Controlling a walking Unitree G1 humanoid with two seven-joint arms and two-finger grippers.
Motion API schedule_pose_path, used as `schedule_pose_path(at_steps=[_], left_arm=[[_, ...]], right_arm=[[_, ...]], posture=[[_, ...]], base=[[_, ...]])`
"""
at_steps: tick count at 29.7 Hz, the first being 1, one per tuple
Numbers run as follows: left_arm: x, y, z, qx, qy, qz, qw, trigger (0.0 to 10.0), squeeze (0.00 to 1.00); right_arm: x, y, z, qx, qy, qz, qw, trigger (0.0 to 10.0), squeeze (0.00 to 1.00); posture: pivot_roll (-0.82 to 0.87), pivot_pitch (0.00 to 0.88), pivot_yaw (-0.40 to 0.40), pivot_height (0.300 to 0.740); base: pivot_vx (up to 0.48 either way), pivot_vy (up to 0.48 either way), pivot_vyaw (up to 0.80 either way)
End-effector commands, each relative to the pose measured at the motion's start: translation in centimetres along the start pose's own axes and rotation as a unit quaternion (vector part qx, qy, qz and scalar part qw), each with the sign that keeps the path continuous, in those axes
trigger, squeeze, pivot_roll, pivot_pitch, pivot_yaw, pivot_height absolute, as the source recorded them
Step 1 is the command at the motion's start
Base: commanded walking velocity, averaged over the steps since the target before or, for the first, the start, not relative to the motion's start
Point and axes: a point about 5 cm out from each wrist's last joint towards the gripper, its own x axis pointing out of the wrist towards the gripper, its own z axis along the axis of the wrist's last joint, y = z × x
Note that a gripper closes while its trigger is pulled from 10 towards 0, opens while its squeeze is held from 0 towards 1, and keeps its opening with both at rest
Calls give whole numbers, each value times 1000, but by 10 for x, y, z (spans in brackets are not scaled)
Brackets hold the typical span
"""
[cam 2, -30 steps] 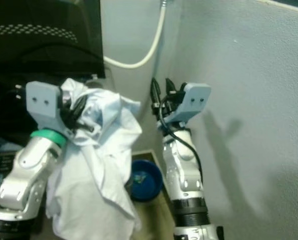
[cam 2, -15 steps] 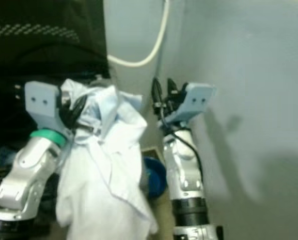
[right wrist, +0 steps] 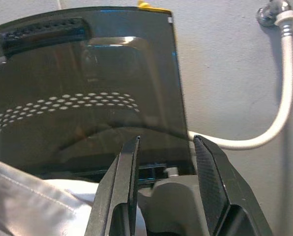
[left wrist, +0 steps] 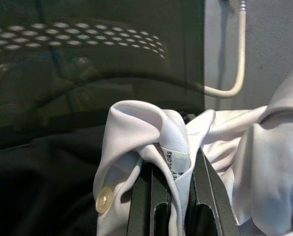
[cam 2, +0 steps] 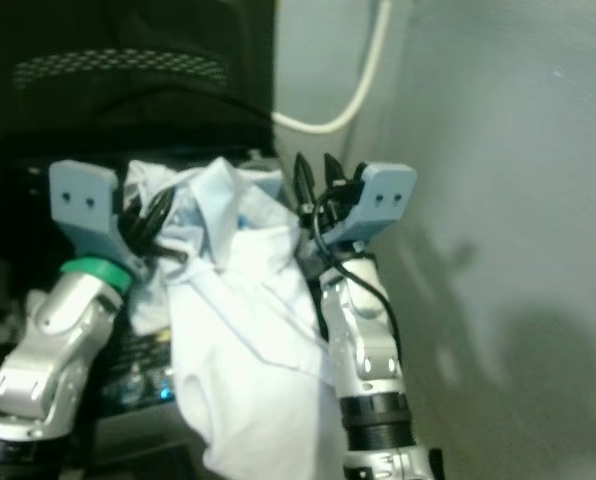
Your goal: Clothes washing
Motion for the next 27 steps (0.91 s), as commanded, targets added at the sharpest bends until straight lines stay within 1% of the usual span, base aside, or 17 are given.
schedule_pose_path(at_steps=[1, 7, 9, 10, 12, 13, 14, 15, 16, 17, 18, 19, 21, 22, 24, 25, 27], left_arm=[[1, 1, 1, 4, -3, 5, 1000, 10000, 0], [3, 2, 8, 16, -23, 5, 1000, 10000, 0], [8, 1, 19, 60, -57, -8, 997, 10000, 0], [8, 1, 19, 60, -57, -8, 997, 10000, 0], [17, 1, 34, 101, -94, -21, 990, 10000, 0], [17, 1, 34, 101, -94, -21, 990, 10000, 0], [37, 11, 56, 145, -139, -8, 980, 10000, 0], [45, 15, 65, 160, -155, 1, 975, 10000, 0], [45, 15, 65, 160, -155, 1, 975, 10000, 0], [54, 21, 77, 188, -177, 9, 966, 10000, 0], [72, 33, 101, 269, -212, 39, 939, 10000, 0], [72, 33, 101, 269, -212, 39, 939, 10000, 0], [85, 47, 125, 339, -240, 85, 906, 10000, 0], [85, 47, 125, 339, -240, 85, 906, 10000, 0], [93, 63, 151, 418, -258, 145, 859, 10000, 0], [93, 63, 151, 418, -258, 145, 859, 10000, 0], [97, 74, 161, 468, -255, 174, 828, 10000, 0]], right_arm=[[-2, -5, 0, -1, 0, -9, 1000, 10000, 0], [-1, -4, 2, -1, -2, -3, 1000, 10000, 0], [2, 3, 8, -11, -13, 26, 1000, 10000, 0], [2, 3, 8, -11, -13, 26, 1000, 10000, 0], [10, 11, 18, -17, -33, 61, 997, 10000, 0], [10, 11, 18, -17, -33, 61, 997, 10000, 0], [22, 23, 36, -11, -61, 106, 992, 10000, 0], [25, 27, 42, -4, -70, 123, 990, 10000, 0], [25, 27, 42, -4, -70, 123, 990, 10000, 0], [28, 31, 50, 5, -80, 146, 986, 10000, 0], [29, 37, 61, 15, -90, 182, 979, 10000, 0], [29, 37, 61, 15, -90, 182, 979, 10000, 0], [28, 39, 65, 16, -92, 192, 977, 10000, 0], [28, 39, 65, 16, -92, 192, 977, 10000, 0], [24, 38, 65, 14, -91, 188, 978, 10000, 0], [24, 38, 65, 14, -91, 188, 978, 10000, 0], [20, 36, 64, 14, -88, 179, 980, 10000, 0]], posture=[[74, 0, 22, 740], [73, 0, 22, 740], [74, 0, 20, 740], [74, 0, 20, 740], [75, 0, 19, 740], [75, 0, 19, 740], [63, 0, 22, 740], [63, 0, 22, 740], [63, 0, 22, 740], [57, 0, 22, 740], [51, 4, 26, 740], [51, 4, 26, 740], [42, 18, 34, 740], [42, 18, 34, 740], [35, 34, 48, 740], [35, 34, 48, 740], [36, 45, 55, 740]], base=[[0, 0, 0], [0, 0, 0], [0, 0, 0], [0, 0, 0], [0, 0, 0], [0, 0, 0], [0, 0, 0], [0, 0, 0], [0, 0, 0], [0, 0, 0], [0, 0, 0], [0, 0, 0], [0, 0, 0], [0, 0, 0], [0, 0, 0], [0, 0, 0], [0, 0, 0]])
